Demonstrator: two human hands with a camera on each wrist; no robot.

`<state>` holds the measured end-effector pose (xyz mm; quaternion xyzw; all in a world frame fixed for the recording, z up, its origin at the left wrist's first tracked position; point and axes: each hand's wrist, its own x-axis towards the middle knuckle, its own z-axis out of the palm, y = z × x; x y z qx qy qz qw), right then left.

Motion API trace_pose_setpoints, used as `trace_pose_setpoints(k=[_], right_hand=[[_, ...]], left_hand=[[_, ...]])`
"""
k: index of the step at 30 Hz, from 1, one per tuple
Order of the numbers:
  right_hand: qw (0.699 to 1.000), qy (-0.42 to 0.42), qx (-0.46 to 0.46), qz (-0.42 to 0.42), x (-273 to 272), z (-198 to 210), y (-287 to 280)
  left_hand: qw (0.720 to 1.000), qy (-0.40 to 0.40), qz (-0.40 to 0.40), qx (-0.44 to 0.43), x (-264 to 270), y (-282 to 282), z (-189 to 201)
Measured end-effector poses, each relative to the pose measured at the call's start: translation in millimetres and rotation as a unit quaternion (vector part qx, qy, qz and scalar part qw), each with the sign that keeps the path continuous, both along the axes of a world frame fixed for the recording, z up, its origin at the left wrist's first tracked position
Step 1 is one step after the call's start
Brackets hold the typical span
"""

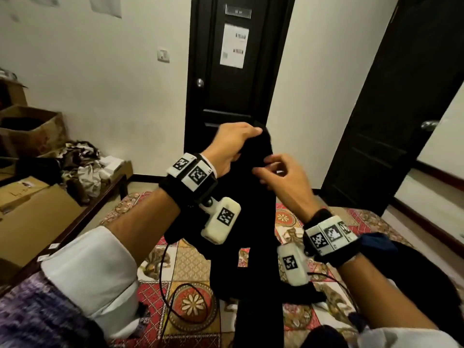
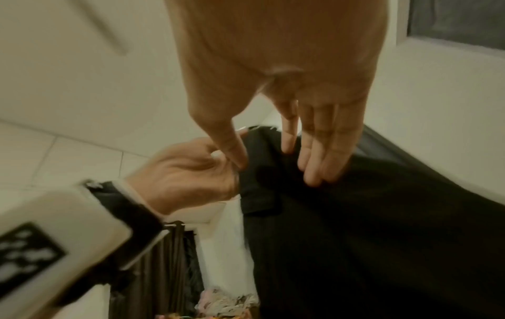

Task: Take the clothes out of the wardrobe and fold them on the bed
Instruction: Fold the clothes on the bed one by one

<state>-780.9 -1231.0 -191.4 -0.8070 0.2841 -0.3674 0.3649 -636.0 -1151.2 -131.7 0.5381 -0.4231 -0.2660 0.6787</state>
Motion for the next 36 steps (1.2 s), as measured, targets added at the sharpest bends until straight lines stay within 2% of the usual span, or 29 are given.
trace_pose_setpoints(k=[2, 3, 5, 8, 10, 12, 13, 16, 18, 21, 24, 27, 29, 31, 33, 34, 36], right_hand=[[0.999, 0.021, 0.035, 0.031, 23.1, -21.0, 12.3], [0.999, 0.013, 0.049, 0.014, 31.1, -29.1, 12.6], [0.994, -0.047, 0.093, -0.029, 36.1, -43.4, 3.3], [0.965, -0.141, 0.201, -0.087, 27.8, -50.1, -1.0], [0.947, -0.165, 0.249, -0.116, 18.9, -48.5, -6.4], [0.930, -0.183, 0.296, -0.118, 9.6, -44.9, -13.6], [0.926, -0.192, 0.304, -0.119, 4.4, -41.8, -14.9], [0.927, -0.197, 0.298, -0.114, -6.1, -35.0, -18.8], [0.931, -0.192, 0.290, -0.108, -9.7, -30.8, -22.2], [0.953, -0.166, 0.218, -0.131, -18.0, -26.2, -36.6], [0.967, -0.150, 0.136, -0.151, -37.0, -21.9, -55.6], [0.962, -0.156, 0.154, -0.164, -58.8, -24.4, -74.2], [0.949, -0.174, 0.203, -0.168, -65.8, -33.6, -80.0], [0.954, -0.160, 0.185, -0.171, -71.7, -45.4, -82.0], [0.979, -0.066, 0.081, -0.177, -80.3, -57.7, -80.3], [0.981, -0.003, 0.020, -0.192, -84.8, -62.5, -78.5], [0.968, 0.090, -0.069, -0.225, -93.8, -70.1, -73.5]], left_hand=[[0.999, -0.037, -0.007, 0.030, -14.4, -1.9, -17.5], [0.998, -0.056, -0.013, 0.037, -20.0, -1.0, -26.0], [0.994, -0.095, -0.042, 0.046, -23.6, 4.0, -39.5], [0.990, -0.118, -0.077, 0.022, -18.2, 23.1, -53.6], [0.993, -0.108, -0.033, -0.020, -12.1, 39.3, -77.2], [0.994, -0.101, 0.040, 0.008, -6.9, 51.2, -127.6], [0.993, -0.095, 0.053, 0.055, -7.7, 56.4, -160.6], [0.980, -0.059, 0.000, 0.188, -19.6, 62.5, -251.5], [0.973, -0.029, 0.011, 0.228, -25.0, 63.5, -289.5], [0.962, 0.101, 0.082, 0.238, -10.8, 61.1, -320.3], [0.952, 0.113, 0.149, 0.243, 8.4, 62.1, -312.6], [0.948, 0.151, 0.192, 0.205, 34.2, 58.8, -287.0], [0.949, 0.184, 0.171, 0.189, 50.3, 50.2, -276.5], [0.952, 0.209, 0.147, 0.170, 52.4, 40.5, -269.0], [0.948, 0.241, 0.153, 0.142, 46.1, 29.8, -264.0], [0.944, 0.259, 0.162, 0.128, 42.3, 25.1, -261.5], [0.933, 0.287, 0.190, 0.107, 36.4, 15.6, -257.8]])
